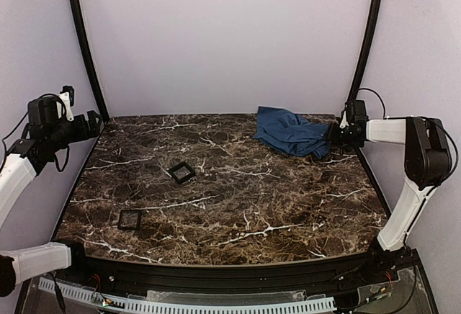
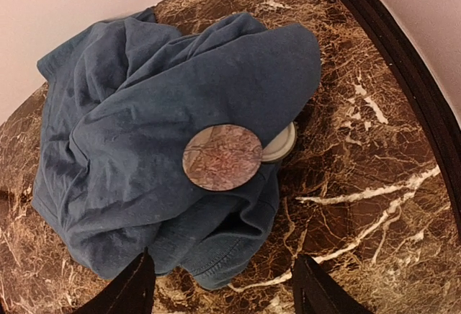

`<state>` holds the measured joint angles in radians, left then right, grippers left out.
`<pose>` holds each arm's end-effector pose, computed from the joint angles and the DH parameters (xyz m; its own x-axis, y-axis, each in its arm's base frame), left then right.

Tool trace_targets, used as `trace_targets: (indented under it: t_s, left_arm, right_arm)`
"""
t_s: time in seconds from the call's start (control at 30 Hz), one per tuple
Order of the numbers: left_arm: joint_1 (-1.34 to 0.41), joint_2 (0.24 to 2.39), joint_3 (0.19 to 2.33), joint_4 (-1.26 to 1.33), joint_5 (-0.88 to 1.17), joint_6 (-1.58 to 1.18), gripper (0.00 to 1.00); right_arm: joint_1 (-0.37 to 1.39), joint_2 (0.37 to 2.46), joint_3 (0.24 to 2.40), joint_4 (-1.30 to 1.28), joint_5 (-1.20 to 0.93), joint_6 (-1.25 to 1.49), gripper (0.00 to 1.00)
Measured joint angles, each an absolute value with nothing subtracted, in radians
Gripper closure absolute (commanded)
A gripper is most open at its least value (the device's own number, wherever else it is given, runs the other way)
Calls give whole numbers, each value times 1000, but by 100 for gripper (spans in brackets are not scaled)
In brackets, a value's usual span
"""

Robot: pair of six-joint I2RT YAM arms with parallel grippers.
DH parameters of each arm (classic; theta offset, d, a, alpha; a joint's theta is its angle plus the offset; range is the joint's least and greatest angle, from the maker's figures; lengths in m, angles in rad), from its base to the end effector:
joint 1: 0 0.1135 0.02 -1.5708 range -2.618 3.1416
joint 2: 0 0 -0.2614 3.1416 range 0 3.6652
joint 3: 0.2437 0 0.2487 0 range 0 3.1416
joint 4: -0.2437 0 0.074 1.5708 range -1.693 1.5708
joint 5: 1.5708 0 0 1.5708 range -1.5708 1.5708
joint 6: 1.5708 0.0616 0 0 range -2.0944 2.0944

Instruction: Remove the brooch from the garment

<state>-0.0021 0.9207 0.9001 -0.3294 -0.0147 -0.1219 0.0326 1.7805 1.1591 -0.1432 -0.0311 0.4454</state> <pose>0.2317 0.0004 0.3301 -0.3389 -0.1209 -0.9330 -0.0533 0.9926 -0.1092 0.4031 0.0151 0.1836 -0.6481 0.4097 -0.6420 0.2484 0.9106 0.3303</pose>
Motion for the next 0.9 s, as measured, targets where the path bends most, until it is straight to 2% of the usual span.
trace_targets:
  t_s: [0.17,0.37,0.43,0.6,0.77,0.9]
  left_arm:
    - [-2,922,900,-329,-14,-124,0]
    - [-2,923,900,-329,7,-128,0]
    - [-2,923,900,-329,8,-128,0]
    - [-2,928,900,-329,9,-128,0]
    - [-2,935,900,-329,17,-128,0]
    - [-2,937,900,-329,28,-128,0]
  right_arm:
    - [14,1822,1161,-126,-62,445,44]
    - [13,1903,1168,-126,-78,445,47]
    - [13,1918,1174,-126,-84,439,52]
    - [13,1927,1188,-95,-124,406,79]
    - [13,1927,1191,-55,-177,358,99]
    - [13,1921,1190,-40,-208,327,100]
